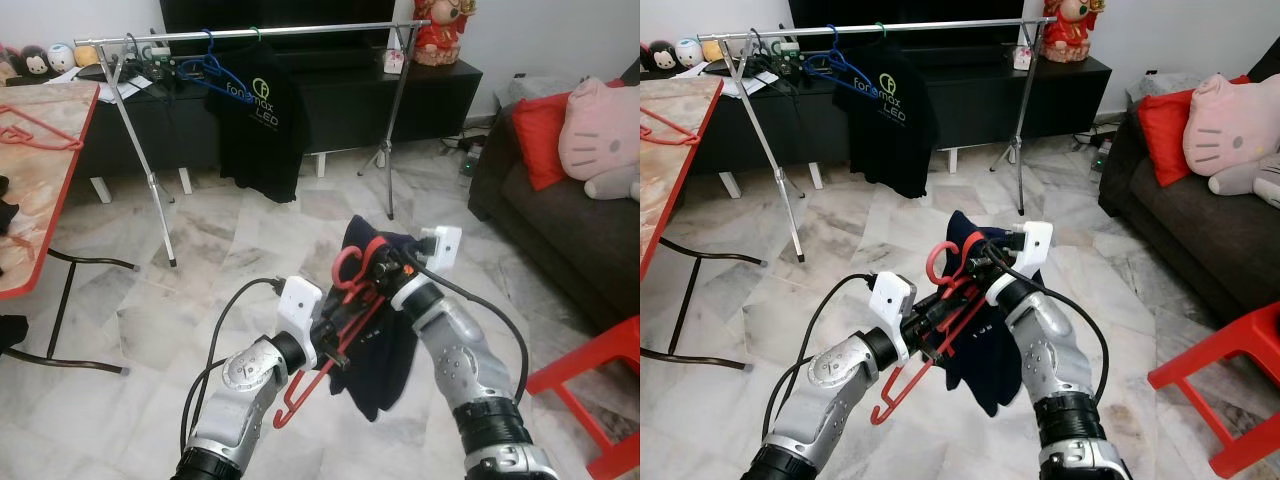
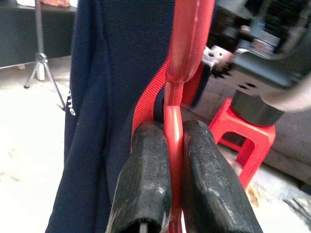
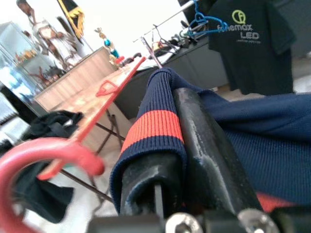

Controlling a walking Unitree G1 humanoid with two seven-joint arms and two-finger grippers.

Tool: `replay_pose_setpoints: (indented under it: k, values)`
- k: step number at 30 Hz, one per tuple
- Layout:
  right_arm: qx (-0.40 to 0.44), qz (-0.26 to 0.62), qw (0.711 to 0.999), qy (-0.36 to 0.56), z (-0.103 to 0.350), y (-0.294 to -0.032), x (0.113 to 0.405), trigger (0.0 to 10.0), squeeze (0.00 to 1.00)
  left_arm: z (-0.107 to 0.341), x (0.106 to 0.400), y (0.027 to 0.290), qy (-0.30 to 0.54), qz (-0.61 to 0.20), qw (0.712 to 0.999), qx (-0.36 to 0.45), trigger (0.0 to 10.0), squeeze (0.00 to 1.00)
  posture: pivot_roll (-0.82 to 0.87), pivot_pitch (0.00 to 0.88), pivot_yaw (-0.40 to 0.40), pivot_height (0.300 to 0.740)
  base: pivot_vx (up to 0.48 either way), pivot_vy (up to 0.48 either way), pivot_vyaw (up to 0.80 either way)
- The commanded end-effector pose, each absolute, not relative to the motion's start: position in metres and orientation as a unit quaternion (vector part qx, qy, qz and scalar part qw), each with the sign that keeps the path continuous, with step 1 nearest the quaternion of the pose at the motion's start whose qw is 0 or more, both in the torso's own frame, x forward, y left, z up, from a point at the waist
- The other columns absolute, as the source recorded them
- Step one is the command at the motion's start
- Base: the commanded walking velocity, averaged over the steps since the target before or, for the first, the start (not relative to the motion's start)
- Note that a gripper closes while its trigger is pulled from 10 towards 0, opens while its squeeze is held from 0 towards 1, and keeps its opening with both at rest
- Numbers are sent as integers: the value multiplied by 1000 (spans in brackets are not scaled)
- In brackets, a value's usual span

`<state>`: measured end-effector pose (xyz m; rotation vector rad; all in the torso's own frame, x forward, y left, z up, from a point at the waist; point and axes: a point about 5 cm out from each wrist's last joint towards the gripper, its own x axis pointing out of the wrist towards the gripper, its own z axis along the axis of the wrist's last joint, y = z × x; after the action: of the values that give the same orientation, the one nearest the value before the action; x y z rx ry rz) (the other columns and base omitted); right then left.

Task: Hang hanger

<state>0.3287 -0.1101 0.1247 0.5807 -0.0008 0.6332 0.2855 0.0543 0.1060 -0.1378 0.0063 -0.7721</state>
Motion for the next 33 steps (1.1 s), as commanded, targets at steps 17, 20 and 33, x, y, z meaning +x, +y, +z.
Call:
replay_pose_setpoints:
  k: [17,20,33]
  values:
    - [149,406,902,13,134,-118,313,10000,0,118,290,49,-28,-383,920,-74,10000,0,-36,0,-64,740,0,0,0]
    - [125,320,939,20,131,-132,328,10000,0,117,289,48,-26,-388,919,-73,10000,0,-37,0,-62,740,0,0,0]
    - [79,480,873,40,124,-101,300,10000,0,116,289,49,-25,-387,919,-74,10000,0,-36,0,-62,740,0,0,0]
